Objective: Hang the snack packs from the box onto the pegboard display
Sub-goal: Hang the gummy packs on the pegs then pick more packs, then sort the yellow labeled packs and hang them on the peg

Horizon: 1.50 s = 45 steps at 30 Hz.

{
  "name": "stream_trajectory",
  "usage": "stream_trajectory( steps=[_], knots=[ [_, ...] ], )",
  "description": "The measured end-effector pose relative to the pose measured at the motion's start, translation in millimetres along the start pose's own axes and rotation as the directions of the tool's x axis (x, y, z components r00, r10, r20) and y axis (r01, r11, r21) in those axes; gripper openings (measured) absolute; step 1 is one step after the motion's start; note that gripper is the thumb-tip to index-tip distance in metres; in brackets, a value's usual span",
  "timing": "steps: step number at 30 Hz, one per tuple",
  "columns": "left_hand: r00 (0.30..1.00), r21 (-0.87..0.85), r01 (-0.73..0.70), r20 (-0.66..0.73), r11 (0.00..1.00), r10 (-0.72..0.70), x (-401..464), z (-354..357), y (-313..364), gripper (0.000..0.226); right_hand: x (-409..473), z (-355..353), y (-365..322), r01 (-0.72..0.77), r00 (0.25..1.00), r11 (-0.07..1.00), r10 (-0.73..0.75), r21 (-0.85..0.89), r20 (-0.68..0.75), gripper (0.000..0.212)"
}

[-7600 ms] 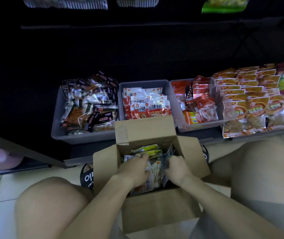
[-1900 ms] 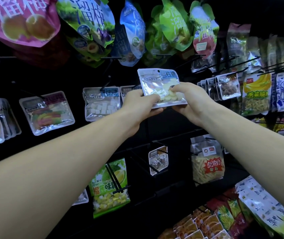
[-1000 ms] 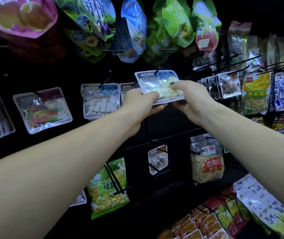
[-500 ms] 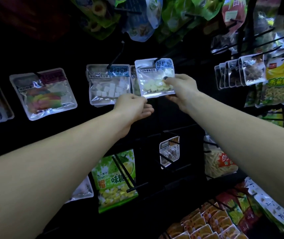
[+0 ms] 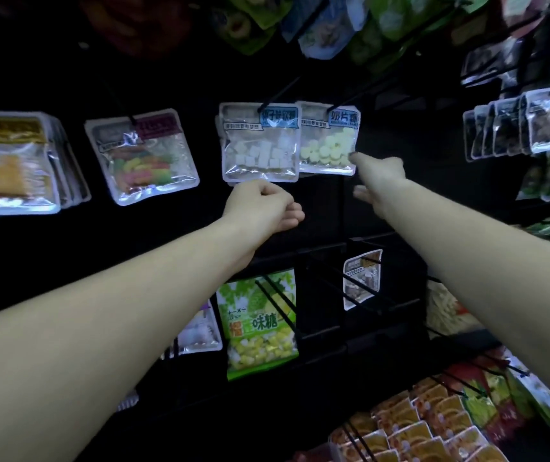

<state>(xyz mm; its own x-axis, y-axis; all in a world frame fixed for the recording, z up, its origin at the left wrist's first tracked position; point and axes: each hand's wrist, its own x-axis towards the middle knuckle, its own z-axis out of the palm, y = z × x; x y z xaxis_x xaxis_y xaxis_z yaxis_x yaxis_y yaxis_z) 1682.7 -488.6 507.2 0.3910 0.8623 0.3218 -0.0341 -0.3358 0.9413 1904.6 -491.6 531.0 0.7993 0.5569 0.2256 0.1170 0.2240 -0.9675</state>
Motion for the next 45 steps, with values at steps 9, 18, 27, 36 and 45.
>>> stream_trajectory(
  steps=[9,18,27,36,45],
  knots=[
    [0.966,0.215,-0.259,0.074,0.942,0.249,-143,-61,-5,0.018,-189,-35,8,0.398,0.912,0.884,-0.353,-0.247,0.207,0.021],
    [0.978,0.459,-0.192,0.167,0.868,0.128,-321,-147,-133,0.012,-412,-19,133,0.390,0.685,0.896,-0.129,-0.212,0.717,0.031],
    [0.916,0.761,0.058,0.217,0.646,-0.338,-442,-219,-309,0.015,-538,-2,320,0.179,0.582,0.839,0.331,-0.514,0.743,0.028],
    [0.644,0.918,-0.010,0.310,0.397,-0.699,-496,-241,-399,0.037,-583,-17,448,0.381,0.377,0.568,0.625,-0.730,0.684,0.041],
    [0.573,0.952,-0.088,0.290,0.295,-0.766,-502,-235,-435,0.056,-595,-7,489,0.830,0.260,0.256,0.609,-0.496,0.749,0.089]
  ],
)
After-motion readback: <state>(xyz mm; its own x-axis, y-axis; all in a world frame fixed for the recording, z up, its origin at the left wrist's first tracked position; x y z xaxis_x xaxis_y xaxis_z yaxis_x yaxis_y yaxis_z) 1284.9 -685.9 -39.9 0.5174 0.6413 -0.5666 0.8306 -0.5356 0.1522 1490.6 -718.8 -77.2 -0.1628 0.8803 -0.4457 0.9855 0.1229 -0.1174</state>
